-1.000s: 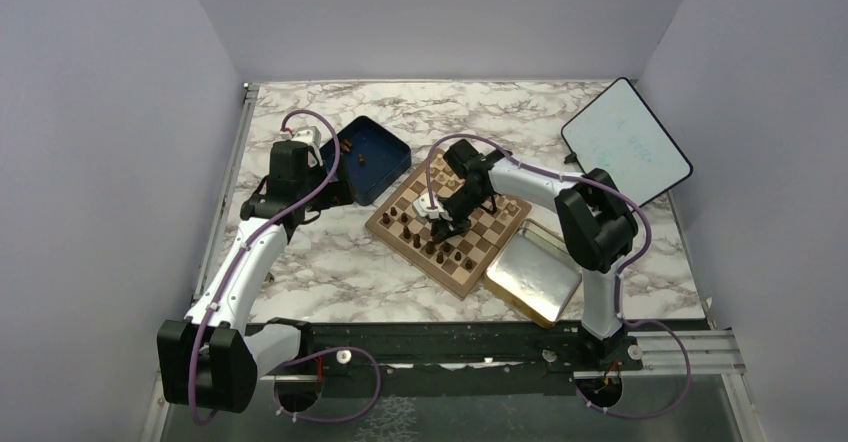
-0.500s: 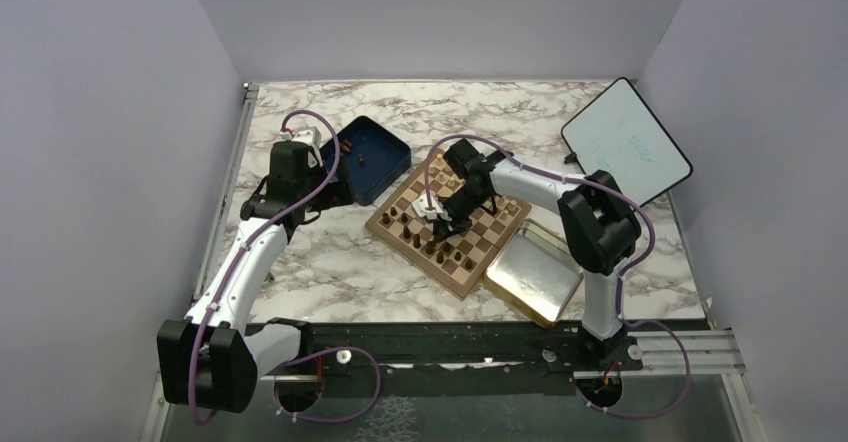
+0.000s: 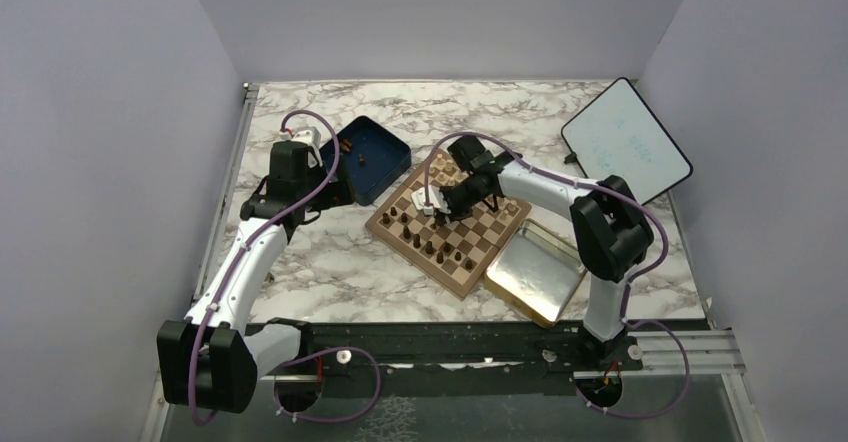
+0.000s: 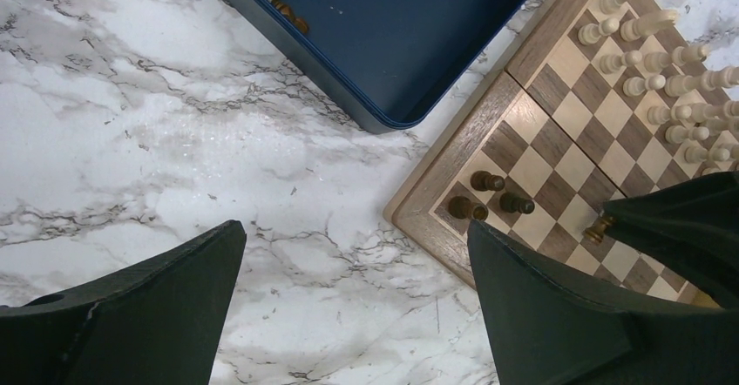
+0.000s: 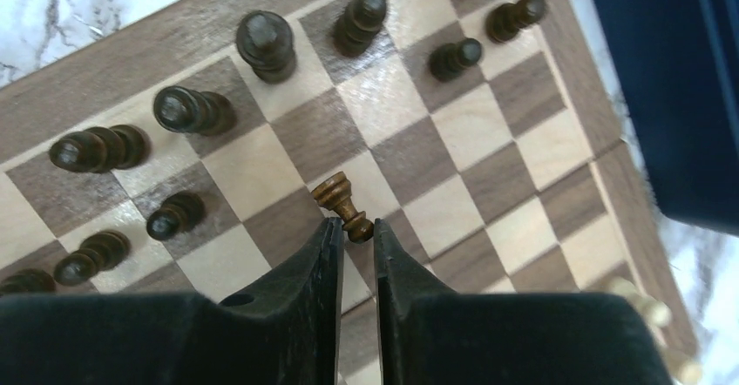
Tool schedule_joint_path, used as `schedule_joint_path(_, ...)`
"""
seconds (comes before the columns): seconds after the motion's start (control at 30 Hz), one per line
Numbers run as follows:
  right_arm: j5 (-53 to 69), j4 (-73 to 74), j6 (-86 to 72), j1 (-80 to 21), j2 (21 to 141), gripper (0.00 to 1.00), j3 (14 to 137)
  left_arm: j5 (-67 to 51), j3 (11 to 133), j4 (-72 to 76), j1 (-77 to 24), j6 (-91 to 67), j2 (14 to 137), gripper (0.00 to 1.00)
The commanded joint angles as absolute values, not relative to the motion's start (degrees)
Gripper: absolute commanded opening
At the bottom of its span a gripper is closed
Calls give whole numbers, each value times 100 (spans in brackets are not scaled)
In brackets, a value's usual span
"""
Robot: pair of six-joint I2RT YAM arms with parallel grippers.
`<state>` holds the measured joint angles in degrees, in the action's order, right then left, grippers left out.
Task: Set up the chess pieces on the board
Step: Pick up the chess piece from the chessboard, then place the chess piece on the chessboard.
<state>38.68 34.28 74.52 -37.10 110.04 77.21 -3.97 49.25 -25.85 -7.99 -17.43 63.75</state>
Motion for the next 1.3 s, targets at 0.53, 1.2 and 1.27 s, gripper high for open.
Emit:
schedule_joint_path(0.53, 3688, 758, 4483, -3626, 8909, 20, 6683, -4397, 4729, -766, -795, -3153, 6237, 81)
schedule_joint_path(1.2, 4535, -611, 2648, -3623, 8325, 19, 6012, -4151, 4114, 1459, -1650, -5220, 6689, 64)
schedule_joint_path(1.27, 4535, -640, 2641, -3629, 8283, 19, 5959, -4044, 4115, 1459, -1667, -5288, 6749, 62)
